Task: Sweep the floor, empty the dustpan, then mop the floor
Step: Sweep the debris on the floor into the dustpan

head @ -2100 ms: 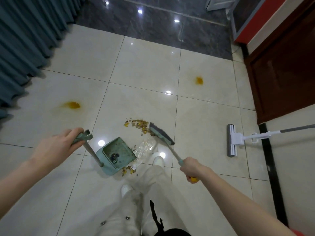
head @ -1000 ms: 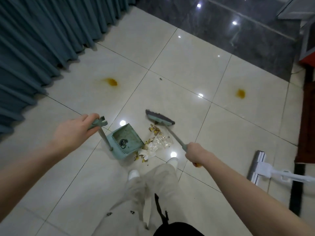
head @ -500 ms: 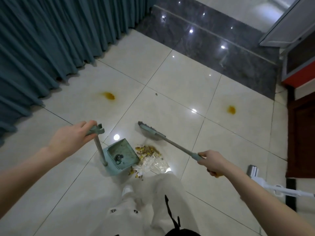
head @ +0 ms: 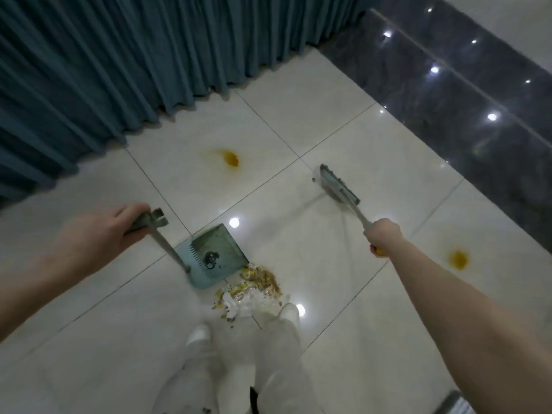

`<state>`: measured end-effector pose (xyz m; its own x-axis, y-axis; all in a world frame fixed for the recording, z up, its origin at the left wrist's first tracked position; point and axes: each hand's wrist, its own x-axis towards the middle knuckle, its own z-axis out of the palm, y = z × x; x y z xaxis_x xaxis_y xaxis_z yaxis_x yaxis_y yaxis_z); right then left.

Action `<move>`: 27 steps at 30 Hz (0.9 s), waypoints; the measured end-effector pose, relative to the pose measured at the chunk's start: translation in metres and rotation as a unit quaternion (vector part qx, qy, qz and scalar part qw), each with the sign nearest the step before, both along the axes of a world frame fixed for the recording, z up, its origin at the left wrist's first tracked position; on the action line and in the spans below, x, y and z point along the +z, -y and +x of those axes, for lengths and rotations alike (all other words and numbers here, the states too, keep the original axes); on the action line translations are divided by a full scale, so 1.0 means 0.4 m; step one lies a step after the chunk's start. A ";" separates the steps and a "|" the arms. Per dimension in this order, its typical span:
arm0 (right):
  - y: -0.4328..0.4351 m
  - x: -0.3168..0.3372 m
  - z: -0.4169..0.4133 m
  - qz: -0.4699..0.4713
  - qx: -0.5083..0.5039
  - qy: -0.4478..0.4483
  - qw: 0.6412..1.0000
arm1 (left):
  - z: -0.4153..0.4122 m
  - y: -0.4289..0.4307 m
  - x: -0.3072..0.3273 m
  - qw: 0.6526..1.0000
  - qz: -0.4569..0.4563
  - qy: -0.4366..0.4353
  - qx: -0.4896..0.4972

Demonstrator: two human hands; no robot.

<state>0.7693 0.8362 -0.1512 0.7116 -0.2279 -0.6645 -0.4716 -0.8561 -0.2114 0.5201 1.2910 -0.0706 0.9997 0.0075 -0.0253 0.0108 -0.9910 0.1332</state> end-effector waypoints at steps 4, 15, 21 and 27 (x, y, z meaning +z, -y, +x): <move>0.040 -0.069 0.156 -0.022 0.033 -0.007 0.999 | -0.014 0.042 -0.064 0.998 -0.005 0.000 0.061; 0.113 -0.074 -0.027 -0.055 0.190 -0.070 0.978 | -0.157 0.165 -0.066 0.979 -0.005 0.012 0.202; 0.174 -0.029 -0.206 -0.055 0.290 -0.075 0.953 | -0.314 0.264 -0.082 0.974 -0.009 0.011 0.227; 0.249 0.021 -0.448 -0.055 0.373 -0.098 0.921 | -0.551 0.443 -0.085 0.965 -0.006 0.006 0.264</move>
<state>0.5901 0.7367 -0.1427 0.5659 0.2017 -0.7994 0.2370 -0.9685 -0.0766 0.2998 1.1139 -0.1047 0.8573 0.5146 -0.0168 0.5111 -0.8466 0.1485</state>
